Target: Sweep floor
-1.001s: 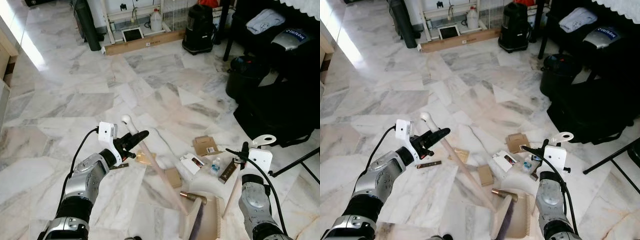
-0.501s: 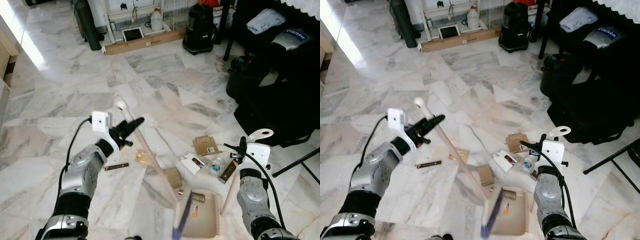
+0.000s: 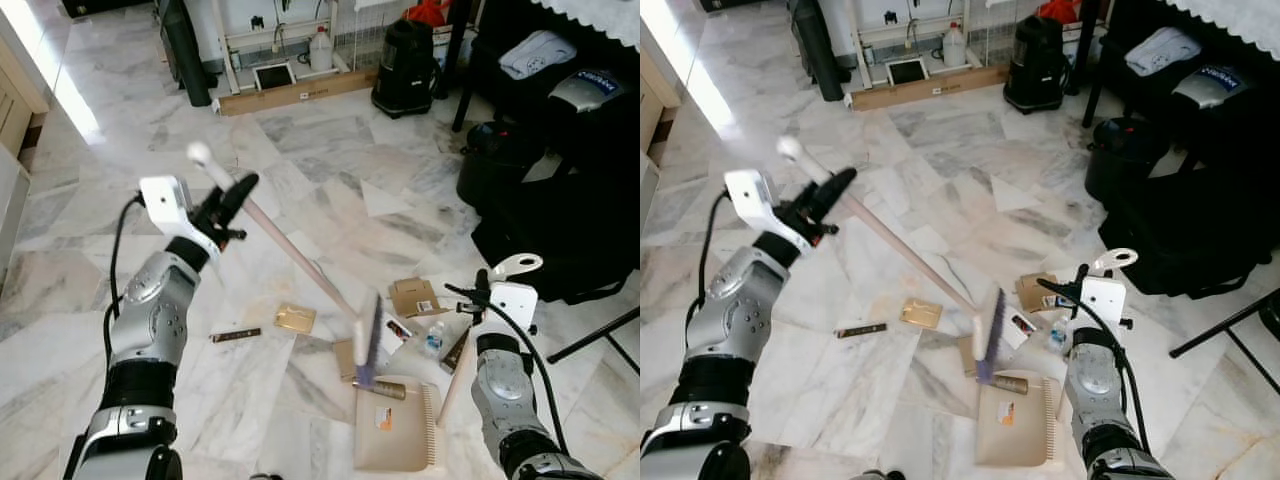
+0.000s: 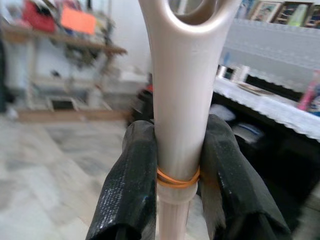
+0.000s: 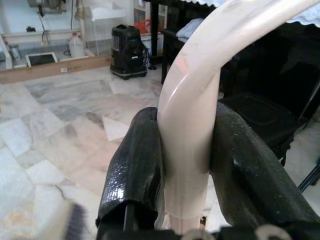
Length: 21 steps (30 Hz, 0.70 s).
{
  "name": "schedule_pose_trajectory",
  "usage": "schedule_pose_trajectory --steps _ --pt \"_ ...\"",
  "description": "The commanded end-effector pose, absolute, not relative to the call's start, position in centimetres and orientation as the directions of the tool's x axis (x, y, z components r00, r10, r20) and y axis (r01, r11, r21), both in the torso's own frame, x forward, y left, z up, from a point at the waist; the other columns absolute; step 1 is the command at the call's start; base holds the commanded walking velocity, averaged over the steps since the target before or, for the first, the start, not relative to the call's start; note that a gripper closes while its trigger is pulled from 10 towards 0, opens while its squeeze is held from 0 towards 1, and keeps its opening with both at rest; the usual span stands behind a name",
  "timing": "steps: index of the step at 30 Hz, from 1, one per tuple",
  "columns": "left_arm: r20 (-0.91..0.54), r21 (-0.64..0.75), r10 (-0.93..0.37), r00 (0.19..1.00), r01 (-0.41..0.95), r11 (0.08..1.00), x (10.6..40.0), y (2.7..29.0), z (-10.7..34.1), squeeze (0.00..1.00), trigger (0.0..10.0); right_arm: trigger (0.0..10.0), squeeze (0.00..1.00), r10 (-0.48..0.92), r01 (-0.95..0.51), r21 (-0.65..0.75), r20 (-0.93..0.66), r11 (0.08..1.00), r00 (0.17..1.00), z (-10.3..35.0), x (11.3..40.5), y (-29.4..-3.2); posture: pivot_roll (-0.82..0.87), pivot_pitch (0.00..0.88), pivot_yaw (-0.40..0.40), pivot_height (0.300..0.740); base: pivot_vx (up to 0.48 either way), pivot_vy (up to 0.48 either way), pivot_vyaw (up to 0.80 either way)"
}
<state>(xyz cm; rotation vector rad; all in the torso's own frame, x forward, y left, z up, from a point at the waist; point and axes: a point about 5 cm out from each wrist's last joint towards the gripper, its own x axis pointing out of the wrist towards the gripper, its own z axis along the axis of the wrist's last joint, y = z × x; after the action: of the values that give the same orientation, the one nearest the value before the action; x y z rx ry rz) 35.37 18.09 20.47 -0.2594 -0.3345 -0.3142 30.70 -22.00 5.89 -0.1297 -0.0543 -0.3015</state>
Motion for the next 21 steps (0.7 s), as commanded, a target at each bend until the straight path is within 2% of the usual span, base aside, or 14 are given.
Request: schedule_pose_trajectory --steps 1,10,16,21 --pt "0.389 -0.171 -0.207 0.898 0.292 0.941 35.4 19.0 21.0 0.0 10.0 10.0 0.0 -0.302 0.313 -0.071 0.136 0.947 0.944 7.0 31.0 -21.9 0.0 0.007 0.038 0.74 0.0 0.0 0.0" --pt "0.341 -0.119 -0.149 0.928 0.2 0.972 35.2 19.5 19.2 0.0 10.0 10.0 0.0 -0.29 0.288 0.045 0.251 0.957 0.924 9.1 31.3 -20.9 -0.01 0.0 0.038 0.74 0.0 0.0 0.0" --pt "0.321 -0.077 -0.177 0.93 0.212 0.974 34.9 19.0 18.2 0.0 10.0 10.0 0.0 -0.322 0.288 0.159 0.266 0.944 0.909 9.8 31.2 -20.3 -0.01 0.0 0.038 0.74 0.0 0.0 0.0" --pt "0.338 -0.08 -0.146 0.93 0.183 0.98 34.9 19.3 18.4 0.0 10.0 10.0 0.0 -0.298 0.261 0.163 0.271 0.951 0.915 10.0 31.3 -19.4 -0.01 0.0 0.038 0.74 0.0 0.0 0.0"
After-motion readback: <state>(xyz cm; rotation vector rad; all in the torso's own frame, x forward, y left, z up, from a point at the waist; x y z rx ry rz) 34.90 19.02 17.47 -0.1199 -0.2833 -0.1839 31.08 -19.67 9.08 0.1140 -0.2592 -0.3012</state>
